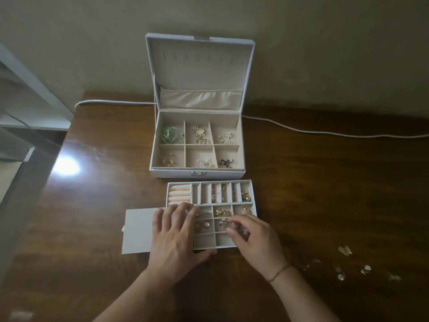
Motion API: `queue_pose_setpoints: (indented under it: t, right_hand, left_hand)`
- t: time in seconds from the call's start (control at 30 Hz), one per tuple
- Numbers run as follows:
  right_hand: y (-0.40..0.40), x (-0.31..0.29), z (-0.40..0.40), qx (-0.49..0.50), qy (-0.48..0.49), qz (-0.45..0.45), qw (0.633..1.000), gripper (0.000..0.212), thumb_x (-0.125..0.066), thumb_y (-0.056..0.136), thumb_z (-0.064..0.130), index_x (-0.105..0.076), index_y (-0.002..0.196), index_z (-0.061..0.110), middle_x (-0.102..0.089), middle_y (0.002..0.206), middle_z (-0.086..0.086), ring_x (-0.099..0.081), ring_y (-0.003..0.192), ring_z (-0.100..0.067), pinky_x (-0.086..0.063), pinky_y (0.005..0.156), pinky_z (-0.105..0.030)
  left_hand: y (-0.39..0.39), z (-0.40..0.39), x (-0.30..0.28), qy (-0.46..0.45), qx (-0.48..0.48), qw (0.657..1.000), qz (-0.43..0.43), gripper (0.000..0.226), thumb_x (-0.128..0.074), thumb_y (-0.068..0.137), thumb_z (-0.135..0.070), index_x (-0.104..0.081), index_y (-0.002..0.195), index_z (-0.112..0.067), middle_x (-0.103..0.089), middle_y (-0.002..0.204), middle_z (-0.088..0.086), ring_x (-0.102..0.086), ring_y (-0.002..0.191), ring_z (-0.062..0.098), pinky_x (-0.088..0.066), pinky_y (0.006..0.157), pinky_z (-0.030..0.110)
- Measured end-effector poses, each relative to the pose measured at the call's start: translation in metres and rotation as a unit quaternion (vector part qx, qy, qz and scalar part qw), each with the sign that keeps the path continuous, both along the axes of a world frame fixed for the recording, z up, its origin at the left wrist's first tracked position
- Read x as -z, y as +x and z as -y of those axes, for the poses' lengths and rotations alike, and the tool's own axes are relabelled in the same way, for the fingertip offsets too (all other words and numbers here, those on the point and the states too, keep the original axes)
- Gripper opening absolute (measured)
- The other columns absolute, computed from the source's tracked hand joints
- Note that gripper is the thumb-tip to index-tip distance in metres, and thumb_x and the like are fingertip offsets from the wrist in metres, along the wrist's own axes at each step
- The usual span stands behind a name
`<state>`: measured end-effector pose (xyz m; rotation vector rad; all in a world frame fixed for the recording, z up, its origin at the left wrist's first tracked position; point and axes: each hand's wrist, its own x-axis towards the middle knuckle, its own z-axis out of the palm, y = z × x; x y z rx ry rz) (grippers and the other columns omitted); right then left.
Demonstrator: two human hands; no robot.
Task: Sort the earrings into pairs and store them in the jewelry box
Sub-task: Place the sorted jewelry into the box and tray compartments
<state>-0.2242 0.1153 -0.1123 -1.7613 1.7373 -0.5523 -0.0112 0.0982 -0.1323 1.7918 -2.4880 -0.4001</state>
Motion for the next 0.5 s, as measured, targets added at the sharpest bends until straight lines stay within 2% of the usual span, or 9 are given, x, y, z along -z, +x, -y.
queue_pose_setpoints:
  t: [0.13,0.23,0.3,0.43,0.5]
  right_hand:
    - [-0.015,0.003,-0.028,0.087,-0.056,-0.021,0.994,0.016,-0.057,0.090,0.026,-0.070,0.099,0.025,-0.062,0.092,0.020,-0.058,0.084,0.006,-0.051,0.071,-0.012]
    - [-0.030,0.003,-0.048,0.128,-0.072,-0.058,0.987,0.020,-0.055,0.087,0.018,-0.073,0.090,0.024,-0.064,0.088,0.016,-0.056,0.087,0.001,-0.051,0.073,-0.014]
    - [-0.043,0.000,-0.058,0.158,-0.079,-0.076,0.981,0.024,-0.052,0.085,0.014,-0.074,0.086,0.024,-0.062,0.088,0.019,-0.056,0.088,-0.001,-0.050,0.074,-0.015]
    - [-0.074,-0.002,-0.079,0.265,-0.073,-0.079,0.958,0.031,-0.062,0.078,-0.003,-0.073,0.088,0.023,-0.059,0.091,0.023,-0.058,0.092,-0.005,-0.046,0.079,-0.014]
    - [-0.092,-0.002,-0.088,0.318,-0.070,-0.079,0.942,0.030,-0.066,0.079,-0.003,-0.073,0.091,0.023,-0.060,0.092,0.021,-0.058,0.094,-0.008,-0.050,0.082,-0.020]
  left_hand:
    - [-0.006,0.001,-0.003,0.004,0.005,1.000,-0.020,0.105,-0.053,0.061,-0.090,-0.043,0.142,-0.025,-0.045,0.142,0.007,-0.037,0.134,0.034,-0.015,0.116,0.054]
    - [-0.022,0.003,-0.003,-0.006,0.043,0.997,-0.062,0.099,-0.051,0.065,-0.090,-0.045,0.141,-0.027,-0.045,0.141,0.003,-0.033,0.135,0.033,-0.011,0.117,0.051]
    - [-0.041,0.003,-0.003,-0.019,0.088,0.991,-0.098,0.089,-0.053,0.070,-0.083,-0.048,0.138,-0.027,-0.047,0.139,0.002,-0.034,0.134,0.033,-0.012,0.117,0.051]
    - [-0.090,-0.006,-0.003,-0.048,0.195,0.967,-0.155,0.059,-0.060,0.080,-0.065,-0.058,0.127,-0.029,-0.057,0.128,-0.003,-0.042,0.126,0.028,-0.019,0.114,0.050]
    - [-0.116,-0.013,-0.002,-0.057,0.252,0.952,-0.163,0.049,-0.063,0.081,-0.058,-0.063,0.121,-0.029,-0.060,0.122,-0.007,-0.046,0.121,0.026,-0.023,0.113,0.052]
